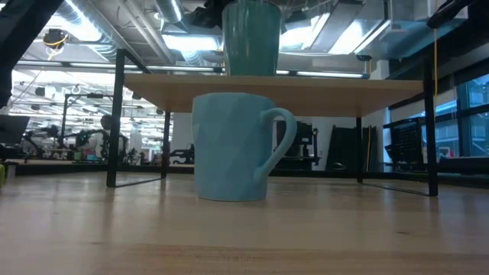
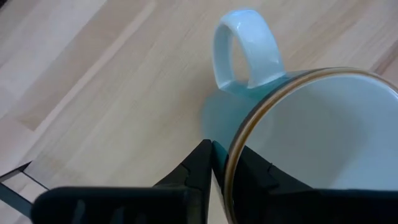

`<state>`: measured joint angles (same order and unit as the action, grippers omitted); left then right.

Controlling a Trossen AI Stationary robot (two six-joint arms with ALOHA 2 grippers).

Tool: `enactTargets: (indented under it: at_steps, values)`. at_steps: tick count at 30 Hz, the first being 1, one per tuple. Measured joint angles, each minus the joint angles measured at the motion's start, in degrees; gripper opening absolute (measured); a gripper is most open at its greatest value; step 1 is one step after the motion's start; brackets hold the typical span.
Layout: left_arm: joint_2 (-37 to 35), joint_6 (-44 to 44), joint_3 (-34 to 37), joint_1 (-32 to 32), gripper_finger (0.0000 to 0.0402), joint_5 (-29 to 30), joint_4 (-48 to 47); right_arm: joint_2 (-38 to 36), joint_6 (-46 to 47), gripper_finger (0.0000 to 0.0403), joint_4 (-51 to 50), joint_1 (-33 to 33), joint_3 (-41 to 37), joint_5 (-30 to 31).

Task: Stack small to large cups/mugs on shelf
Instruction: Put the light blue mug on the shelf

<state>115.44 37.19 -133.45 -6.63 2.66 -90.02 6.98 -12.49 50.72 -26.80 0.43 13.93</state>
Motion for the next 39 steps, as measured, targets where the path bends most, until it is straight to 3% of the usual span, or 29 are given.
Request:
enactTargets:
  at_steps: [5, 14, 24, 33, 39]
  values:
    - [0.0, 0.2, 0.0, 0.0, 0.0045, 0.0, 0.0, 0.0, 0.0, 0.0071, 0.0, 0.0, 0.0, 0.0]
    - [0.0, 1.2, 0.0, 0.0, 0.0094, 0.0, 0.2, 0.0, 0.0, 0.0071, 0.0, 0.0, 0.0, 0.0]
    - [-0.1, -0.1, -1.3, 0.2, 0.0098, -1.5, -0.2, 0.0, 0.0, 0.0071, 0.2, 0.0, 0.0, 0.0]
    - [-6.9, -0.7, -1.6, 0.5, 0.0095, -0.7, 0.6, 0.0, 0.1, 0.0071, -5.7, 0.0, 0.5, 0.0]
    - [-13.5, -8.7, -1.6, 2.6, 0.0095, -0.3, 5.2, 0.0, -8.6, 0.0071, -11.3, 0.0, 9.0, -1.7]
